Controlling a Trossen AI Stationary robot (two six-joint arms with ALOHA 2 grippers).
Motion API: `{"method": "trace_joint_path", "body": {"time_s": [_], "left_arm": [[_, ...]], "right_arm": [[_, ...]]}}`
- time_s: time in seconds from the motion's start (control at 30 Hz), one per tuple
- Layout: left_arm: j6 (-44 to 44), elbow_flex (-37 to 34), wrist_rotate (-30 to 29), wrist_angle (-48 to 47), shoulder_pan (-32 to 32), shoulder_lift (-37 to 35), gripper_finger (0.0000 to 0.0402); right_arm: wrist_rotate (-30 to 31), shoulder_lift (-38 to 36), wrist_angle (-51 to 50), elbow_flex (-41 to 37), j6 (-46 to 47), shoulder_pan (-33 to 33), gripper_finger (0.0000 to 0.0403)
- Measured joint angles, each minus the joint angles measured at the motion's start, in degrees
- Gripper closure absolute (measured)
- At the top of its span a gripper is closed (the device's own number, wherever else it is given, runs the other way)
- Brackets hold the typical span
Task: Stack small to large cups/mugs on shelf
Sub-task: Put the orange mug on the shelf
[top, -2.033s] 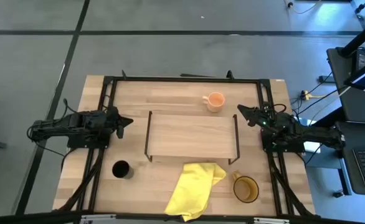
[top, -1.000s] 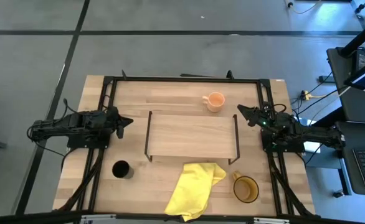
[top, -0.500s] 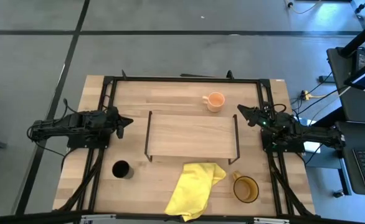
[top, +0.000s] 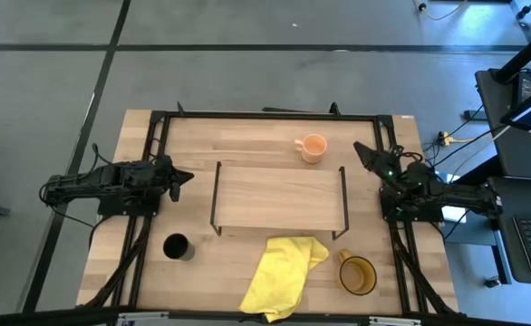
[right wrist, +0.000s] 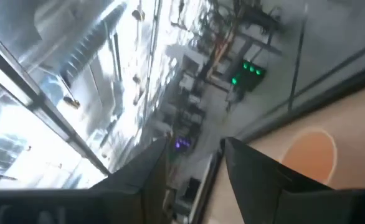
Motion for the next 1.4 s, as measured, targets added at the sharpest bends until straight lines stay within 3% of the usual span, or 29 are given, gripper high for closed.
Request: {"method": "trace_joint_path", "body": {"time_s": [0.27, 0.43, 0.73, 0.87, 1.0, 1.17, 1.4], "left_arm": [[0.00, 0.00, 0.00, 0.01, 0.00, 0.00, 0.0381], [0.00, 0.00, -0.02, 0.01, 0.00, 0.00, 0.0381], [0.00, 0.00, 0.01, 0.01, 0.00, 0.02, 0.0381], [0.00, 0.00, 0.01, 0.02, 0.00, 0.01, 0.0381], [0.00, 0.00, 0.00, 0.00, 0.00, 0.01, 0.0381], [0.00, 0.00, -0.02, 0.02, 0.00, 0.02, 0.0381], [0.00, 0.00, 0.00, 0.02, 0.00, 0.01, 0.0381]], "right_arm": [[0.35, 0.00, 0.06, 0.00, 0.51, 0.00, 0.0242], [-0.43, 0.01, 0.20, 0.00, 8.61, 0.00, 0.0242], [5.10, -0.13, 0.30, 0.00, 14.48, 0.02, 0.0242], [2.27, -0.13, 0.31, 0.00, 8.80, 0.00, 0.0242], [-2.12, -0.13, 2.54, 0.25, -6.35, 0.02, 0.0242], [-1.03, -0.08, 0.92, 5.80, -20.51, 0.02, 0.0242], [-4.81, 3.36, -17.95, 21.71, -29.40, 0.02, 0.0242]]}}
